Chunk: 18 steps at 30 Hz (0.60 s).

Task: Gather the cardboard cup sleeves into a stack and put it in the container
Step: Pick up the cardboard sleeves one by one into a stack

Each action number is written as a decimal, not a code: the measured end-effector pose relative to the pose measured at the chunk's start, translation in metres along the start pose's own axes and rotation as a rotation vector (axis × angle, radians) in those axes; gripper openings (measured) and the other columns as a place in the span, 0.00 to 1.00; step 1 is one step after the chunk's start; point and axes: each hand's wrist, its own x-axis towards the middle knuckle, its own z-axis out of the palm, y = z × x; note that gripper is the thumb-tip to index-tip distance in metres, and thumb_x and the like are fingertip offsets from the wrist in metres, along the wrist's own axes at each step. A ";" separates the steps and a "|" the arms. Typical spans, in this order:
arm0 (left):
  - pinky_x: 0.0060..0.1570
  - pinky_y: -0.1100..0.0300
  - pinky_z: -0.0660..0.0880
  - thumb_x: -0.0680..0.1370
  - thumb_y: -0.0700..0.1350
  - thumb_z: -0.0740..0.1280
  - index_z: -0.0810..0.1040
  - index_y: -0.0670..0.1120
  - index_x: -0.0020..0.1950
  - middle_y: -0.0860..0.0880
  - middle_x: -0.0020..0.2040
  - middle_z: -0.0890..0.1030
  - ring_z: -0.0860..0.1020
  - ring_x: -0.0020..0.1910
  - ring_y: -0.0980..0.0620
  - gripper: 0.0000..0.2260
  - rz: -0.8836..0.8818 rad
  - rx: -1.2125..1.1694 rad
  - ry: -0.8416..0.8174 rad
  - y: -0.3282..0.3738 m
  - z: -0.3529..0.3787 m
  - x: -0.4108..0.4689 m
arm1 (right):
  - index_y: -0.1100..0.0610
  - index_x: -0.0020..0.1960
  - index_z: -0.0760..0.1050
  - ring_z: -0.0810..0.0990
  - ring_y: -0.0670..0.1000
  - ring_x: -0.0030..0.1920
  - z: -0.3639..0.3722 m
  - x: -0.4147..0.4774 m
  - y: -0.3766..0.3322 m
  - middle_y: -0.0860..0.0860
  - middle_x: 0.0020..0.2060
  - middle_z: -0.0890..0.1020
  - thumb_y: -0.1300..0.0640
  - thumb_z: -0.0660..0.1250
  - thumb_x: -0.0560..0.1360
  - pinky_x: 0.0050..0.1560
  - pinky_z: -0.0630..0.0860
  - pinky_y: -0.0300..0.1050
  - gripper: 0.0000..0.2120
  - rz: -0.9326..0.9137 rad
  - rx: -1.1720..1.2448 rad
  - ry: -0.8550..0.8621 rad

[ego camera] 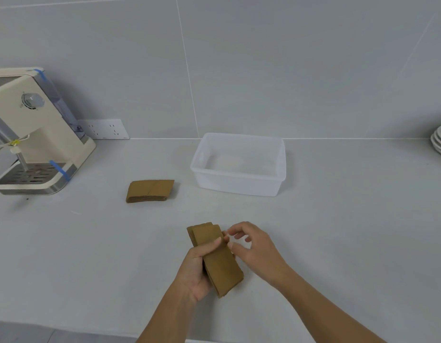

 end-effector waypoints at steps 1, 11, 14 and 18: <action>0.53 0.45 0.74 0.68 0.40 0.69 0.81 0.41 0.52 0.41 0.46 0.82 0.79 0.43 0.43 0.13 0.003 0.001 0.004 0.001 -0.001 -0.002 | 0.50 0.49 0.74 0.74 0.43 0.52 0.000 0.002 0.000 0.47 0.51 0.78 0.58 0.66 0.73 0.43 0.68 0.23 0.07 0.003 0.010 0.005; 0.42 0.52 0.78 0.64 0.38 0.69 0.84 0.41 0.46 0.41 0.38 0.81 0.80 0.38 0.42 0.12 -0.096 0.201 -0.088 0.005 -0.006 -0.017 | 0.48 0.56 0.72 0.72 0.42 0.57 0.000 0.011 -0.001 0.45 0.56 0.76 0.58 0.67 0.71 0.50 0.66 0.30 0.15 0.044 0.026 -0.157; 0.41 0.51 0.78 0.62 0.38 0.70 0.83 0.41 0.45 0.41 0.38 0.81 0.79 0.39 0.42 0.12 -0.130 0.238 -0.116 0.006 -0.005 -0.020 | 0.48 0.58 0.71 0.72 0.39 0.56 0.000 0.010 -0.005 0.45 0.56 0.76 0.58 0.68 0.71 0.53 0.67 0.34 0.17 0.047 0.067 -0.185; 0.40 0.52 0.78 0.63 0.37 0.69 0.81 0.39 0.46 0.42 0.41 0.81 0.79 0.38 0.45 0.13 -0.152 0.287 -0.168 0.010 -0.004 -0.022 | 0.46 0.57 0.70 0.75 0.44 0.52 -0.005 0.013 -0.010 0.48 0.54 0.77 0.61 0.69 0.70 0.50 0.74 0.39 0.19 0.091 0.189 -0.200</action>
